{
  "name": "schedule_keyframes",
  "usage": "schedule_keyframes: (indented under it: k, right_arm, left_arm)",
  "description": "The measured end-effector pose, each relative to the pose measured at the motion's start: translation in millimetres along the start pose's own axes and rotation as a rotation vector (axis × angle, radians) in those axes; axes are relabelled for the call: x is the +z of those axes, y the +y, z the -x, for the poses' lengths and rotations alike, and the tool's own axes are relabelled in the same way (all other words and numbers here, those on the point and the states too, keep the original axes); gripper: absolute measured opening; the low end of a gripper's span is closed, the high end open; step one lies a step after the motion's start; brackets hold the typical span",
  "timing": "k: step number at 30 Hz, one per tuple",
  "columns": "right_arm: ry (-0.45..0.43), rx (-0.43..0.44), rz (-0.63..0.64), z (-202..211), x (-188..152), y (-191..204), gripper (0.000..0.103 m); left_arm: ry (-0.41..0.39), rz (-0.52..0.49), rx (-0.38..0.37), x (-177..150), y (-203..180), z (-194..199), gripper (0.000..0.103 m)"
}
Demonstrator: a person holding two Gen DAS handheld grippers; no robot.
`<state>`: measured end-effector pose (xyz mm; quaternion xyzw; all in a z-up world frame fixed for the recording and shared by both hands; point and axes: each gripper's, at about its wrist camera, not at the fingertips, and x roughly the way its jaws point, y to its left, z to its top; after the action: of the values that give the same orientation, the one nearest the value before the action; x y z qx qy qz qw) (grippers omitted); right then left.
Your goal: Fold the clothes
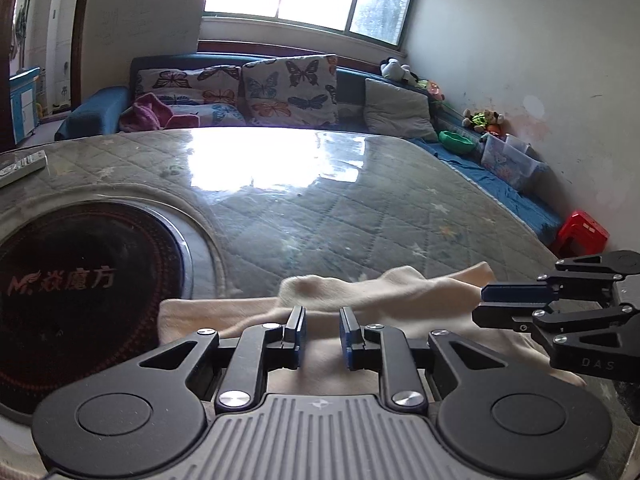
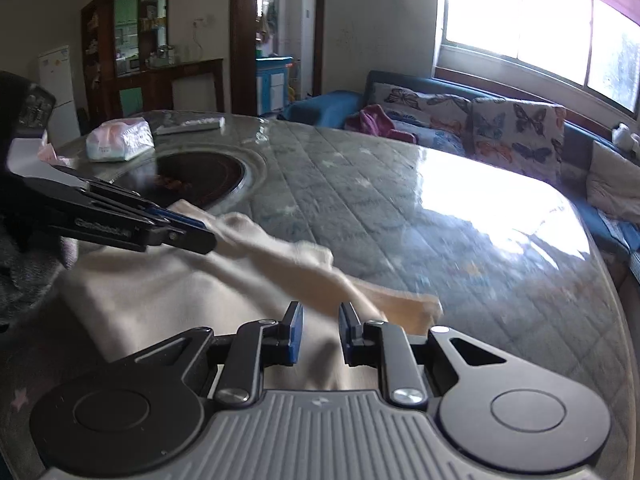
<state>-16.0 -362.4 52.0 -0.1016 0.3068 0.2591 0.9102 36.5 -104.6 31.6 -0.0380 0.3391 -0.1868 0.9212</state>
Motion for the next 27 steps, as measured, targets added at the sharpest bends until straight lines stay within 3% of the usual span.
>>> schedule_keyframes:
  k: [7,11,16,21,27]
  right_arm:
    - [0.028,0.033,0.031,-40,24,11,0.018]
    - [0.038,0.029,0.037,-51,27,13,0.018]
    - [-0.002,0.046,0.049,-34,28,19,0.019]
    - [-0.005,0.096,0.070,-32,29,34,0.020]
    - [0.026,0.102,0.085,-41,25,43,0.020]
  left_arm:
    - [0.001,0.016,-0.008,5,9,-8,0.021]
    - [-0.038,0.019,-0.007,1,18,13,0.021]
    - [-0.056,-0.026,0.060,-15,25,38,0.021]
    - [-0.040,-0.026,0.110,-25,32,36,0.021]
    - [-0.047,0.031,0.165,-20,46,33,0.019]
